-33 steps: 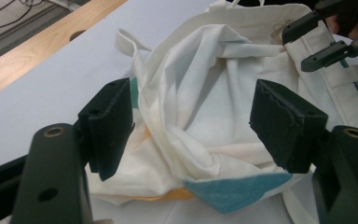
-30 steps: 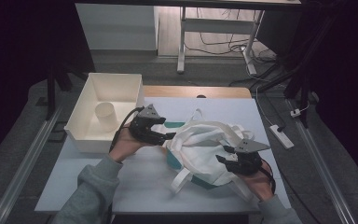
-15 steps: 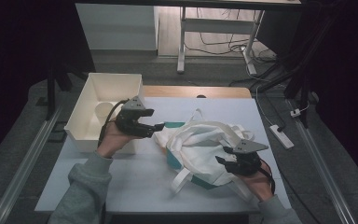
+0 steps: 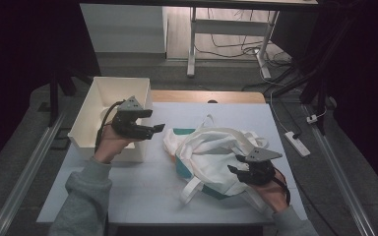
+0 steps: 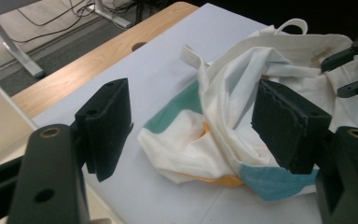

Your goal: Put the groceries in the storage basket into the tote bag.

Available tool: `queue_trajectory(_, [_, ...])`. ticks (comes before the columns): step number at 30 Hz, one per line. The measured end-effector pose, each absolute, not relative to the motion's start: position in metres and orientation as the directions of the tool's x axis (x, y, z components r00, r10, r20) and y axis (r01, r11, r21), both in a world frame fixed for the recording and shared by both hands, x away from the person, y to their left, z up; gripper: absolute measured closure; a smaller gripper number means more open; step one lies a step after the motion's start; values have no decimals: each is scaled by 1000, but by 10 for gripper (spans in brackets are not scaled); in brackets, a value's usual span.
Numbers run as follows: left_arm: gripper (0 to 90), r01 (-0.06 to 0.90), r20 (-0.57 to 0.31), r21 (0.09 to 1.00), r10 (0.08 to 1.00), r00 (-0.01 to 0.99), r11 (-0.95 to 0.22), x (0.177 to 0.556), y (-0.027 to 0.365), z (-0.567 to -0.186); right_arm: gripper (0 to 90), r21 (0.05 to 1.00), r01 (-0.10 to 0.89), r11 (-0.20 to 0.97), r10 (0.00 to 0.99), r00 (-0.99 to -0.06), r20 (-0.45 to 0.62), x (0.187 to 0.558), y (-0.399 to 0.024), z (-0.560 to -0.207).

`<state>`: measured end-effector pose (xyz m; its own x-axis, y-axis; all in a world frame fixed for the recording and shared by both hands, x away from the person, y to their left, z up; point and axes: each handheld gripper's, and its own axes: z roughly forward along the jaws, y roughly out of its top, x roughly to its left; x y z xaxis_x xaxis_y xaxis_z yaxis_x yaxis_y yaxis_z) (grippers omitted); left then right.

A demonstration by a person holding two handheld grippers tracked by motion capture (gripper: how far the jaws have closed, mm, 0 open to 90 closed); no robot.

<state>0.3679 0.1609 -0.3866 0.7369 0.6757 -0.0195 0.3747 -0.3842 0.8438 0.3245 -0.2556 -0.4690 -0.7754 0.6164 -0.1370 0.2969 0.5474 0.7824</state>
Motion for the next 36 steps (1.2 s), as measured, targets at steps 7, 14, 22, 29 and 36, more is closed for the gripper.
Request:
queue_trajectory(7, [284,389,-15,838,697,717,-383,371,170,-387,498,778,294,555,614,-776,-144,324,-254,-470])
queue_trajectory(14, [282,407,3,830,733,680,-380,375,181,-388,492,776,291,560,612,-777,-151,324,-254,-471])
queue_trajectory(22, [277,437,7,826,782,623,-355,380,203,-390,489,771,290,567,610,-777,-156,324,-253,-471])
queue_trajectory(29, [269,475,-23,827,826,563,-301,386,227,-395,486,764,288,577,606,-778,-164,325,-252,-472])
queue_trajectory(36, [239,529,-13,798,869,495,-289,395,241,-406,483,760,287,583,603,-779,-169,324,-250,-474])
